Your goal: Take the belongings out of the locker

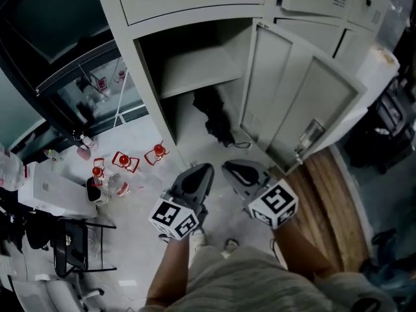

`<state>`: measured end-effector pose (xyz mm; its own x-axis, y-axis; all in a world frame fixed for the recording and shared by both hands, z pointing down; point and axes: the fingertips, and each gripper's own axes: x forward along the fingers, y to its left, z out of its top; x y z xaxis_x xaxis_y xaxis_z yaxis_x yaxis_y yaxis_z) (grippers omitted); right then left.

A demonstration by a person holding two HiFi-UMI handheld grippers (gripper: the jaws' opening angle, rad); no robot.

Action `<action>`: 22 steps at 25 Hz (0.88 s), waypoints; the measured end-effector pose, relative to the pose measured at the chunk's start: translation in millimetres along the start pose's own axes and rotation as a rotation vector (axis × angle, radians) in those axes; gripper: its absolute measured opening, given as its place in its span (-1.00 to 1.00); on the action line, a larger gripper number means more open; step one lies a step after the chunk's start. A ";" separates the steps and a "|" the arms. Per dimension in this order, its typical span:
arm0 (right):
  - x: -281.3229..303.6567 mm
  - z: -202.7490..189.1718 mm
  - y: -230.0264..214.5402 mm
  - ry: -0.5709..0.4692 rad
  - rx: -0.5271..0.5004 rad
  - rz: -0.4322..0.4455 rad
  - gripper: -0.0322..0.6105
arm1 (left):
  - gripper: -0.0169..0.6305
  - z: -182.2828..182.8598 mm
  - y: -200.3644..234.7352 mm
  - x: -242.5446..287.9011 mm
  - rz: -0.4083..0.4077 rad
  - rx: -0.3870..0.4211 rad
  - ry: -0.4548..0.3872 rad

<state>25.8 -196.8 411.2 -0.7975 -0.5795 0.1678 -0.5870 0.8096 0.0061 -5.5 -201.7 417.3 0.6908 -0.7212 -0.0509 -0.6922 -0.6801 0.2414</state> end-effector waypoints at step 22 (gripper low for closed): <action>87.9 -24.7 -83.9 0.236 0.021 -0.202 -0.28 | -0.93 -19.5 69.4 36.7 -0.057 -0.038 0.074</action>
<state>8.4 -313.3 449.8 -0.6114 -0.6886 0.3899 -0.7348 0.6769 0.0432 -24.1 -272.8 451.1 0.7435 -0.6687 0.0062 -0.6438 -0.7132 0.2773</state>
